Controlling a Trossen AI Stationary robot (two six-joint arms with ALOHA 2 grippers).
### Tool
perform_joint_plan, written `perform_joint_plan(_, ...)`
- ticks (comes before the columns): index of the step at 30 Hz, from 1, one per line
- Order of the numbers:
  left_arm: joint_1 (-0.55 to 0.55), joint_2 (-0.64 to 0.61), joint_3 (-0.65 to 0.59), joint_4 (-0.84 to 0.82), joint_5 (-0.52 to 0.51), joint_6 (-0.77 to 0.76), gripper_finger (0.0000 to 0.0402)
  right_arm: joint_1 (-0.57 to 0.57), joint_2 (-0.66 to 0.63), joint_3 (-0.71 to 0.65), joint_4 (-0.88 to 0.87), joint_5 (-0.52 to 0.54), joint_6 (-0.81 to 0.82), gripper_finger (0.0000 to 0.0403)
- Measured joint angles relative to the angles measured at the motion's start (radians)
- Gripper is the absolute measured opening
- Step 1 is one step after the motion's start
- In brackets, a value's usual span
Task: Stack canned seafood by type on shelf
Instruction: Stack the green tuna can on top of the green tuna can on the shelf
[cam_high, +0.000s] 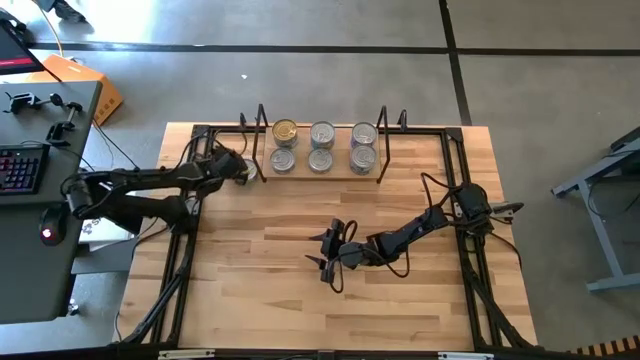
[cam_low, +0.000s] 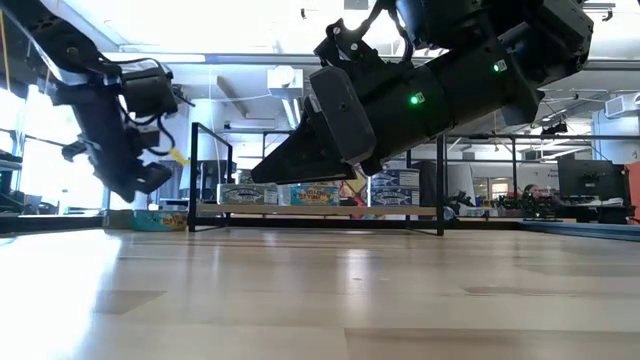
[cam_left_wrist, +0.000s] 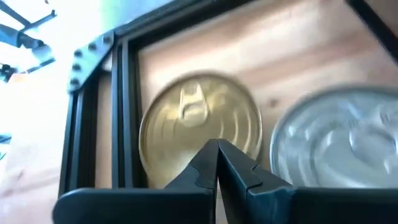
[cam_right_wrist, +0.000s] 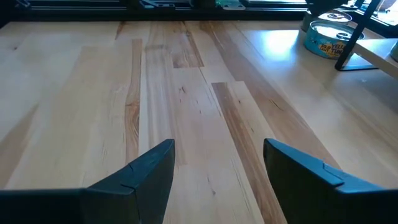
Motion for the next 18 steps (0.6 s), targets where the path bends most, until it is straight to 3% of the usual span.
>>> perform_joint_plan(4,0.095,0.037,0.000,0.112,0.046,0.097,0.0000,0.000,0.000,0.000,-0.002,0.000,0.001,0.0238)
perform_joint_plan(10,0.197,0.080,0.000,0.126,0.119,0.149,0.0000,0.000,0.000,0.000,-0.008,0.000,-0.001,0.0238)
perform_joint_plan(18,0.196,0.071,0.009,0.010,0.229,0.077,0.0000,0.000,0.000,0.000,-0.010,0.000,-0.001,0.0238)
